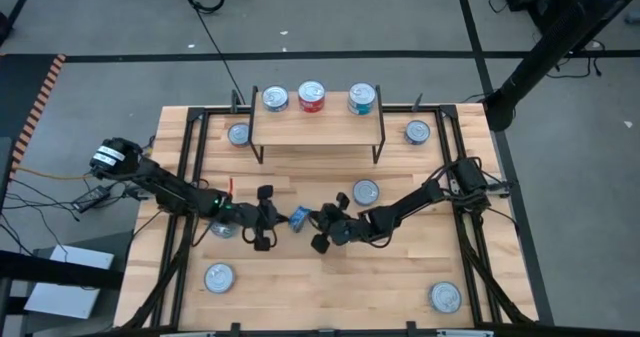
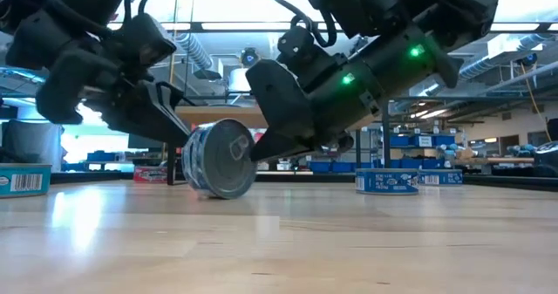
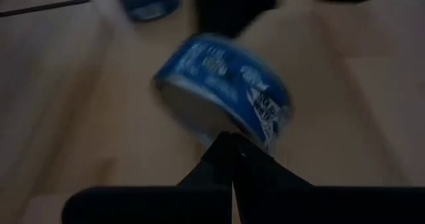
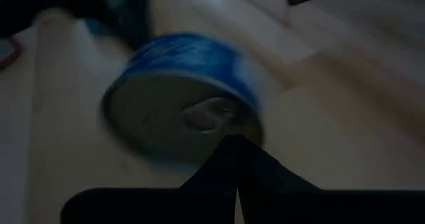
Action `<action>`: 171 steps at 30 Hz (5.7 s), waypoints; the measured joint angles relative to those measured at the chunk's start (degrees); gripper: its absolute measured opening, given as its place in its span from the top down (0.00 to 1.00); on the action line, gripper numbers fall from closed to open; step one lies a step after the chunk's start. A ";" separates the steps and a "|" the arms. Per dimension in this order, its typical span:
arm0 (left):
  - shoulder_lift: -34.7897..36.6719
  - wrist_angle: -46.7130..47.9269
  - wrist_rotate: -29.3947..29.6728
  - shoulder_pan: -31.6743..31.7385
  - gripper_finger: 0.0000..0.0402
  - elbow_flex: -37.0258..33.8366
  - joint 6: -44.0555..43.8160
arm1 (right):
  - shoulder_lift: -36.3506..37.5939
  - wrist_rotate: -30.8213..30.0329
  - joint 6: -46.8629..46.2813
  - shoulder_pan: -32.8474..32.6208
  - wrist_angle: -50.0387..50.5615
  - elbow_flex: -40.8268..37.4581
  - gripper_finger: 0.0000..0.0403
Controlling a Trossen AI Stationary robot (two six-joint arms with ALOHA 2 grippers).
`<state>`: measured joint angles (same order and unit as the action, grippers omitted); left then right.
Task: Stack canned seafood by type on shelf
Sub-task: Stack the blue tuna can on top of the blue tuna can on the shelf
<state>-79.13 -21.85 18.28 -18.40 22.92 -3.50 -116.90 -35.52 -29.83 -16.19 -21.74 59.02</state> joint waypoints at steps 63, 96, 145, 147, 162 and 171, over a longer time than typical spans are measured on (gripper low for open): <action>-0.02 -7.76 -11.32 7.92 0.99 -1.73 9.70 | -2.04 8.92 -3.27 -5.68 16.37 12.24 0.97; 4.94 0.40 -14.30 6.76 0.61 0.70 4.40 | -1.97 8.10 -2.68 -5.74 28.98 12.24 0.97; -12.47 45.29 -14.88 6.72 0.42 33.11 22.00 | -1.93 6.62 -1.06 -4.72 26.08 12.20 0.97; -12.43 46.20 -14.90 6.72 0.42 34.19 21.25 | -1.93 6.62 -1.06 -4.72 26.08 12.20 0.97; -12.35 49.09 -16.57 6.71 0.52 35.86 20.82 | -1.93 6.64 -1.06 -4.72 26.05 12.20 0.97; -11.36 57.57 -5.14 3.64 0.63 38.71 21.36 | -1.93 6.62 -1.06 -4.74 25.83 12.20 0.97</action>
<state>-90.50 35.72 13.14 -14.76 61.63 17.86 -118.83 -28.91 -30.89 -20.92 4.09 71.22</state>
